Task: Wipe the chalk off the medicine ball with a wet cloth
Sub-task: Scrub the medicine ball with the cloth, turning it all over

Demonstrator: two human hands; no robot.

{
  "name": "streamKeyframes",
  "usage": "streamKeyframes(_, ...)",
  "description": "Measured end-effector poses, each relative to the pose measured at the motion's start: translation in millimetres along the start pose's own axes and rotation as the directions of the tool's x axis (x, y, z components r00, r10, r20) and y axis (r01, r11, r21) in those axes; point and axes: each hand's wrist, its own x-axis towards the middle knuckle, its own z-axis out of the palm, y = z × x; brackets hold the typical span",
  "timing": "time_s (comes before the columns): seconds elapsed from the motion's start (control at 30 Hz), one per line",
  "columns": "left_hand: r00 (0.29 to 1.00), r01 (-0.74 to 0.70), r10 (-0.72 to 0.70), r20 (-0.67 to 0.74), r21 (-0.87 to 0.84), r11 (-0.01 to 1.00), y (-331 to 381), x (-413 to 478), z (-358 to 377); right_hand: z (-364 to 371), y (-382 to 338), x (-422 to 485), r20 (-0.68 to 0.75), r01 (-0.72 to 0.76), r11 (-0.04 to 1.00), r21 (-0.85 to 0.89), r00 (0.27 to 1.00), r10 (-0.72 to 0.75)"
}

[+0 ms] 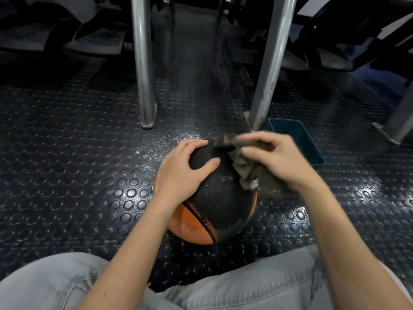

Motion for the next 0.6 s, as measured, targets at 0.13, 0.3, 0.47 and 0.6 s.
streamKeyframes(0.13,1.000,-0.002,0.002,0.016,0.014,1.000,4.6,0.7,0.7,1.4,19.1,6.7,-0.072,-0.152,0.941,-0.301,0.988,0.136)
streamKeyframes(0.3,1.000,0.010,-0.010,0.003,-0.003,1.000,1.3,-1.9,-0.9,-3.7,11.3,2.2,-0.237,-0.114,0.959,-0.259,0.970,0.051)
streamKeyframes(0.47,1.000,-0.007,0.007,0.017,0.012,1.000,4.8,-0.4,-0.6,3.1,6.1,4.7,-0.014,-0.082,0.991,-0.111,0.997,0.081)
streamKeyframes(0.6,1.000,-0.015,0.014,0.011,0.038,0.999,7.9,-1.1,2.4,0.5,32.4,6.5,-0.278,-0.292,0.767,-0.571,0.948,0.153)
